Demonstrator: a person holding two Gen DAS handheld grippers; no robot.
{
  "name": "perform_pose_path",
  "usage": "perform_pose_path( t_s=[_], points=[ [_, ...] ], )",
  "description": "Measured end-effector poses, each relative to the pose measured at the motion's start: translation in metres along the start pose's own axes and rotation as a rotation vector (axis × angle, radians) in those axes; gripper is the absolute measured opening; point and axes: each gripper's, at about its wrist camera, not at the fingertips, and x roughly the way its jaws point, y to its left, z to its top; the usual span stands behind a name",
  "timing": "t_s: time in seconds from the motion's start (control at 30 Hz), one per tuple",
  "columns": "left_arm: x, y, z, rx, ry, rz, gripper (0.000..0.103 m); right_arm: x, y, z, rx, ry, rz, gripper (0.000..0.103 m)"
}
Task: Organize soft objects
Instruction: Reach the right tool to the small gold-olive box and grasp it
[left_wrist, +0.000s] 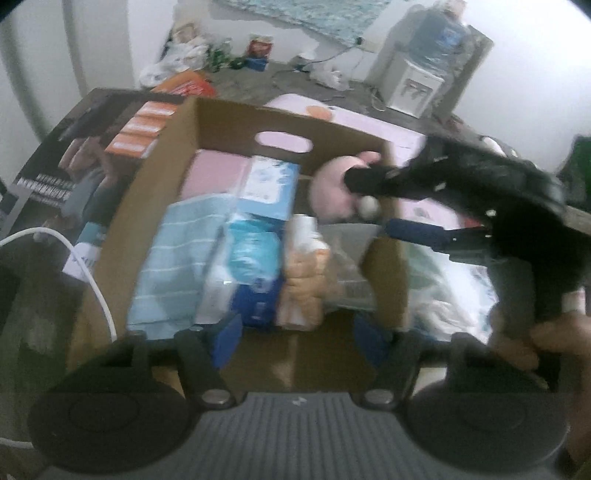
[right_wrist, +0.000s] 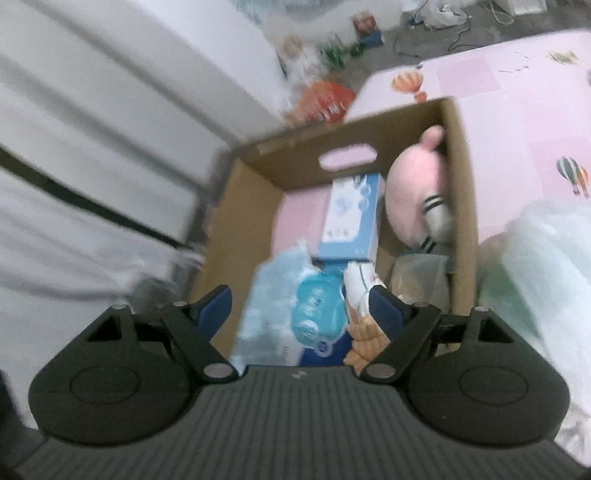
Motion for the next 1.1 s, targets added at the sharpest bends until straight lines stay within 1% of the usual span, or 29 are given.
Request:
perform_pose_path(
  t_s=[0.03, 0.1, 0.2, 0.27, 0.37, 0.43, 0.5, 0.57, 0.63, 0.67, 0.73, 0.83, 0.9, 1.03, 1.07, 1.1],
  points=[
    [-0.001, -0.012, -0.003, 0.011, -0.003, -0.008, 0.074, -0.015, -0.01, 0.0, 0.029, -0.024, 0.034, 0.081],
    [-0.003, -0.036, -0.009, 0.034, 0.001, -0.029, 0.074, -0.049, -0.036, 0.0, 0.082, -0.07, 0.073, 0.081],
    [-0.006, -0.081, -0.02, 0.08, 0.013, -0.061, 0.074, -0.111, -0.076, -0.005, 0.134, -0.134, 0.071, 0.081],
    [-0.007, -0.111, -0.028, 0.106, 0.023, -0.094, 0.076, -0.154, -0.107, -0.01, 0.162, -0.165, 0.035, 0.081],
    [-0.001, -0.158, -0.045, 0.142, 0.053, -0.152, 0.078, -0.21, -0.154, -0.023, 0.203, -0.177, -0.054, 0.082],
    [0.012, -0.191, -0.058, 0.172, 0.103, -0.188, 0.078, -0.235, -0.184, -0.036, 0.241, -0.168, -0.102, 0.082],
    [0.028, -0.22, -0.072, 0.198, 0.153, -0.224, 0.078, -0.255, -0.215, -0.049, 0.289, -0.137, -0.147, 0.082],
    [0.052, -0.247, -0.089, 0.207, 0.209, -0.234, 0.077, -0.263, -0.24, -0.062, 0.322, -0.1, -0.164, 0.081],
    [0.076, -0.269, -0.105, 0.22, 0.249, -0.228, 0.074, -0.259, -0.258, -0.074, 0.349, -0.061, -0.176, 0.081],
    [0.087, -0.277, -0.111, 0.229, 0.268, -0.217, 0.071, -0.257, -0.269, -0.08, 0.371, -0.037, -0.179, 0.079],
    [0.107, -0.288, -0.123, 0.233, 0.294, -0.208, 0.07, -0.25, -0.282, -0.09, 0.394, -0.004, -0.191, 0.077],
    [0.133, -0.297, -0.133, 0.207, 0.337, -0.21, 0.067, -0.235, -0.3, -0.103, 0.407, 0.048, -0.196, 0.07],
    [0.149, -0.299, -0.137, 0.186, 0.366, -0.212, 0.066, -0.224, -0.311, -0.108, 0.413, 0.081, -0.197, 0.063],
    [0.176, -0.299, -0.14, 0.105, 0.411, -0.245, 0.066, -0.205, -0.327, -0.112, 0.411, 0.146, -0.212, 0.052],
    [0.18, -0.298, -0.14, 0.09, 0.419, -0.254, 0.066, -0.2, -0.331, -0.112, 0.416, 0.156, -0.205, 0.049],
    [0.185, -0.298, -0.139, 0.082, 0.428, -0.257, 0.066, -0.197, -0.333, -0.113, 0.424, 0.164, -0.189, 0.049]
  ],
)
